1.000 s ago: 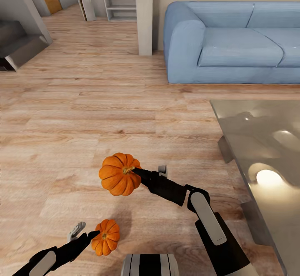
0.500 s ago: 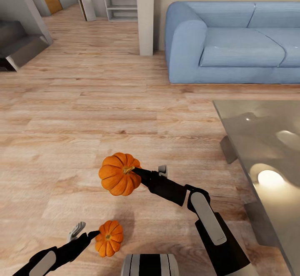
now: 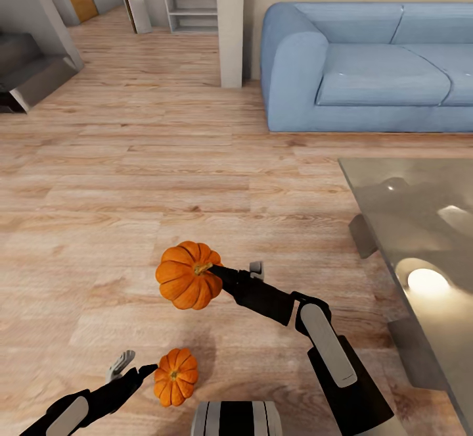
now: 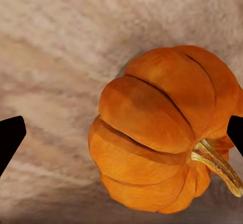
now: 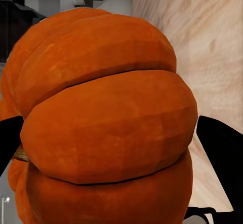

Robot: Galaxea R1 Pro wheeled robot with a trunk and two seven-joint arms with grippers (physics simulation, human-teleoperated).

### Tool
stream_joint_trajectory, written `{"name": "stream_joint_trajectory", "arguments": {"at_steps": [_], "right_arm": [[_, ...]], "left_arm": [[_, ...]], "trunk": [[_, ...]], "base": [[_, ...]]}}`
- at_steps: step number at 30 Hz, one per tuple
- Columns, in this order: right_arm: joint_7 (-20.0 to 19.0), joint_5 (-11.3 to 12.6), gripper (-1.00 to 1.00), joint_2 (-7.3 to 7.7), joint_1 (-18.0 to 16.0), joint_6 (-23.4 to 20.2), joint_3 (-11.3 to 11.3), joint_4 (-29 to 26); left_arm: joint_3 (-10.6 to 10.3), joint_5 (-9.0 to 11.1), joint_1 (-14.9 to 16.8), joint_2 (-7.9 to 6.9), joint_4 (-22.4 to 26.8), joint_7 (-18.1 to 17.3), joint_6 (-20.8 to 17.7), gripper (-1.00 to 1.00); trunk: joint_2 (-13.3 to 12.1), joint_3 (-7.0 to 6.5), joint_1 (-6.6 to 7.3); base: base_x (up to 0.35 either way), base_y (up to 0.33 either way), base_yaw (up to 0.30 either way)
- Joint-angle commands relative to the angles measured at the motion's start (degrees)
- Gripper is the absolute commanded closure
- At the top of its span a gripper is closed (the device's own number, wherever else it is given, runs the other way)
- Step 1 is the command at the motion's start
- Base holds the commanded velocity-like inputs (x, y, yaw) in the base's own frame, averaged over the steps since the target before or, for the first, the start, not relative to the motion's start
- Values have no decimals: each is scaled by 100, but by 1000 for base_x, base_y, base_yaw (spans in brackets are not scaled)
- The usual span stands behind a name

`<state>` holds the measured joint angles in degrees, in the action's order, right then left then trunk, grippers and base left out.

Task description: Place each of the two pumpkins and all three candles from the living room inside a cabinet in the living room (use any cabinet), then make sure every cabinet is closed, and position the cauldron so it is next to a table in the living room.

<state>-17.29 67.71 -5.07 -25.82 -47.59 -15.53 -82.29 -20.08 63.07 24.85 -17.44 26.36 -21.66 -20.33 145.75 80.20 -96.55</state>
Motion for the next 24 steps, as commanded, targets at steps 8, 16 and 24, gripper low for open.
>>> {"name": "stream_joint_trajectory", "arguments": {"at_steps": [8, 16, 24], "right_arm": [[-22, -29, 100, -3, -2, -22, 6, 4], [-29, -22, 100, -3, -2, -22, 6, 3], [-29, -21, 100, -3, -2, -21, 6, -12]], "left_arm": [[-24, 48, 3, -5, 0, -5, -15, -100], [-22, 48, 3, -5, 0, -5, -18, -100], [-23, 48, 3, -5, 0, -5, -17, -100]], "trunk": [[1, 4, 1], [8, 114, -12], [17, 269, -30]], "base": [[40, 36, 0], [0, 0, 0], [0, 0, 0]]}}
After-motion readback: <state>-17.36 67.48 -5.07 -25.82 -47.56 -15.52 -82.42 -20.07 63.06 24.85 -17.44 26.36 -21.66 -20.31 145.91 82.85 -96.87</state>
